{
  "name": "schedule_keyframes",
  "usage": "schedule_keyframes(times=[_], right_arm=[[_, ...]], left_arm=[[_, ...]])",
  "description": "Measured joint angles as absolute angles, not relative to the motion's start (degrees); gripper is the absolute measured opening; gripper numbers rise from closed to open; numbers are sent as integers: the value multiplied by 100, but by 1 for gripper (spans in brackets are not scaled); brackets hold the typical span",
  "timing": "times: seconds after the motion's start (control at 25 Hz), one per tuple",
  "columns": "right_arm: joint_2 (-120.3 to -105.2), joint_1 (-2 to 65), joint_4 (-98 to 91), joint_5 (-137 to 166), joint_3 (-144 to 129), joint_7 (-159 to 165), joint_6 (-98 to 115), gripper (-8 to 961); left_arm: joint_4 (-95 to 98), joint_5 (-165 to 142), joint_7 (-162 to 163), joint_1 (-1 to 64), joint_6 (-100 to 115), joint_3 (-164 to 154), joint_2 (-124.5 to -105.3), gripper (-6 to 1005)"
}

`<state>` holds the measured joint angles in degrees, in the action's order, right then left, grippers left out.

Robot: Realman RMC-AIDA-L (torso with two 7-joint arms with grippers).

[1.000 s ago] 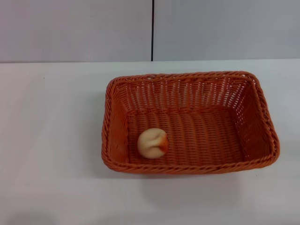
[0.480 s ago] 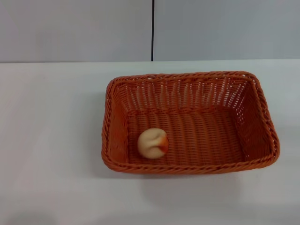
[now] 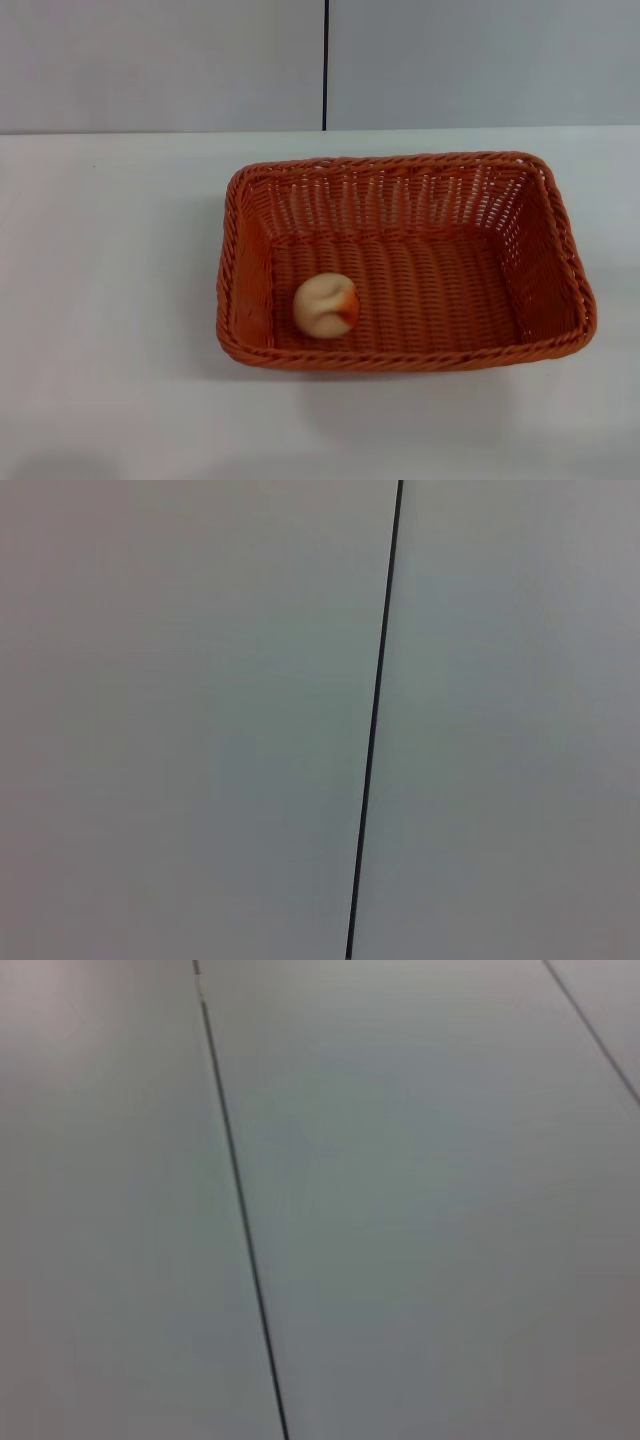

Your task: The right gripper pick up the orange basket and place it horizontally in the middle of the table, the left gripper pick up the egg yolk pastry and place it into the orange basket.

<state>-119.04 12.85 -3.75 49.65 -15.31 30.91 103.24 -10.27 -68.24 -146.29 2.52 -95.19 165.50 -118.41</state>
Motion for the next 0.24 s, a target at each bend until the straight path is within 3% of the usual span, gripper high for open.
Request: schedule_keyframes(times=[0.24], right_arm=[[-11914, 1315, -259, 4965, -1494, 3079, 10361, 827]], left_arm=[[-959, -6724, -14582, 232, -9495, 16552, -11838, 810]])
